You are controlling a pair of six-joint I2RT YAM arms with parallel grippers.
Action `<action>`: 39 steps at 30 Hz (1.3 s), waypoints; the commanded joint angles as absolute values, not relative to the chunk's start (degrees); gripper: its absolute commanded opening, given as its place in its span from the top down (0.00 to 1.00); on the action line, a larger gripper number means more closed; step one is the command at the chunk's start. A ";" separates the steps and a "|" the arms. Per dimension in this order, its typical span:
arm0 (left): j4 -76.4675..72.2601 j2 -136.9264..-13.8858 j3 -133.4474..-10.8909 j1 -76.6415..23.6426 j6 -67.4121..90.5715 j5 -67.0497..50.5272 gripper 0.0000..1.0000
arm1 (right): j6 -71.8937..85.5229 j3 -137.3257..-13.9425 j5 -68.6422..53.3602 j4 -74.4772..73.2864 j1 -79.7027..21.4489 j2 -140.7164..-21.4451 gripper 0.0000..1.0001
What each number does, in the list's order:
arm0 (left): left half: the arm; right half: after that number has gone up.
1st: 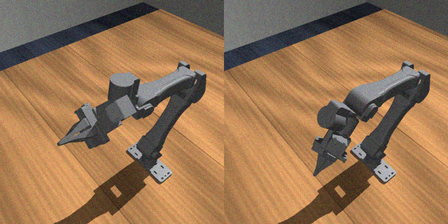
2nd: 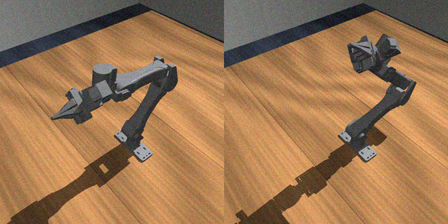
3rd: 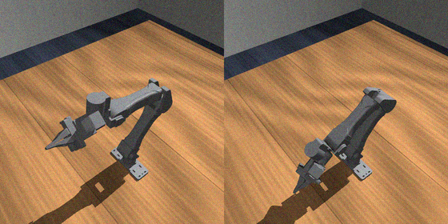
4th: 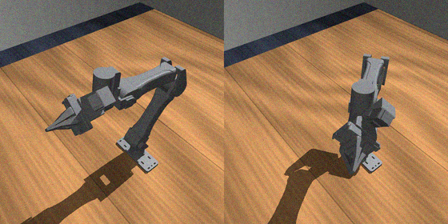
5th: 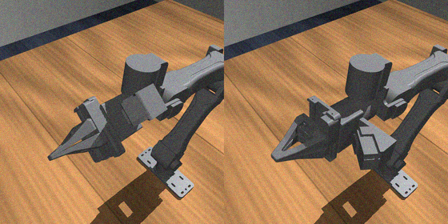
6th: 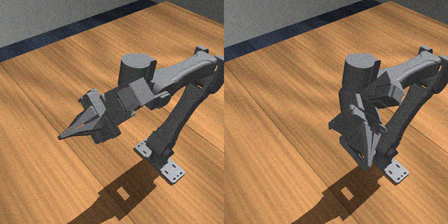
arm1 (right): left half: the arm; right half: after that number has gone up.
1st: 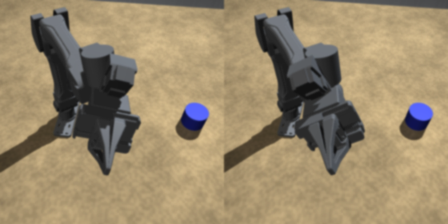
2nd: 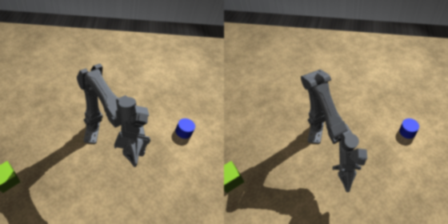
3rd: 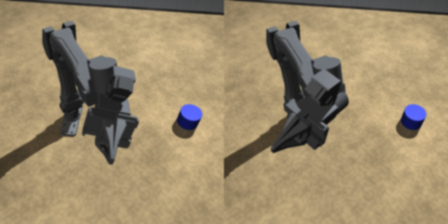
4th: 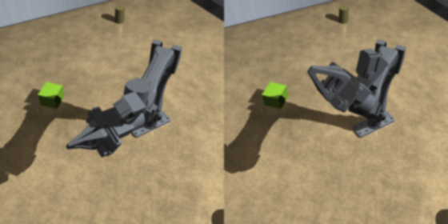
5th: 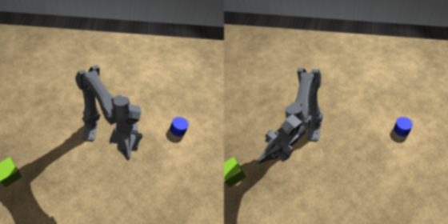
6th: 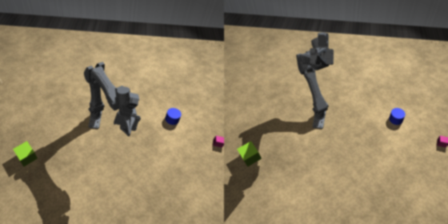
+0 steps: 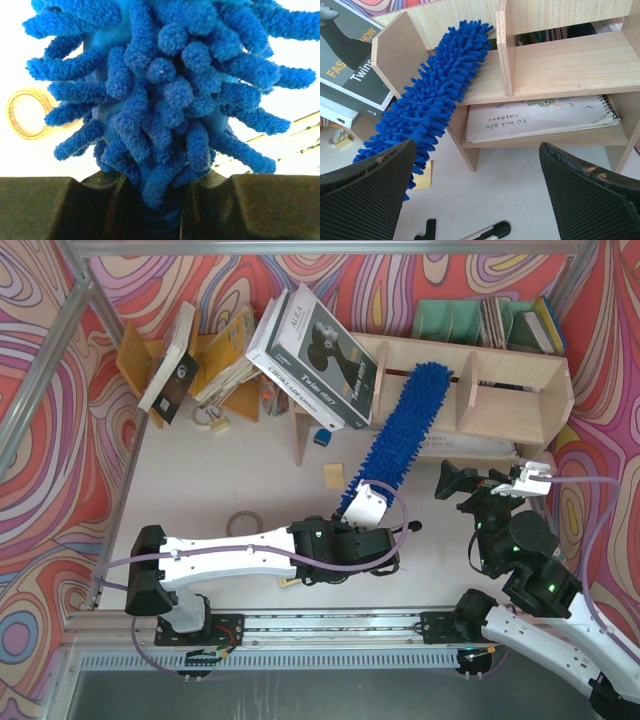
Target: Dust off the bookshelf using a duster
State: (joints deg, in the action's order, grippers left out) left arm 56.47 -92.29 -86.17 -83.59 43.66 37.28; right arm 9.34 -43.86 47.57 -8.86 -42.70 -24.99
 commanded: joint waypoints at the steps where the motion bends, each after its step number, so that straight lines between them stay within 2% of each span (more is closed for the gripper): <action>1: 53.28 -93.52 -88.29 -83.76 41.96 36.75 1.00 | 10.06 -43.70 48.60 -7.38 -42.68 -24.53 0.01; 8: 55.57 -93.22 -85.30 -83.76 44.84 35.75 1.00 | 10.18 -43.50 48.52 -7.18 -42.66 -24.87 0.01; 21: 62.48 -88.51 -83.68 -82.51 50.71 42.07 1.00 | 10.20 -43.35 48.43 -6.86 -42.65 -24.87 0.01; 27: 55.21 -89.82 -84.51 -82.35 44.21 36.56 1.00 | 10.27 -43.24 48.59 -6.94 -42.64 -24.51 0.01; 39: 50.93 -96.82 -91.45 -82.35 37.60 33.10 1.00 | 10.02 -44.10 48.36 -7.28 -42.67 -24.06 0.01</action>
State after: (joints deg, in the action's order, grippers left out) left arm 54.35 -97.06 -89.49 -82.50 40.71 32.99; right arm 9.50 -43.64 47.55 -8.86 -42.70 -24.69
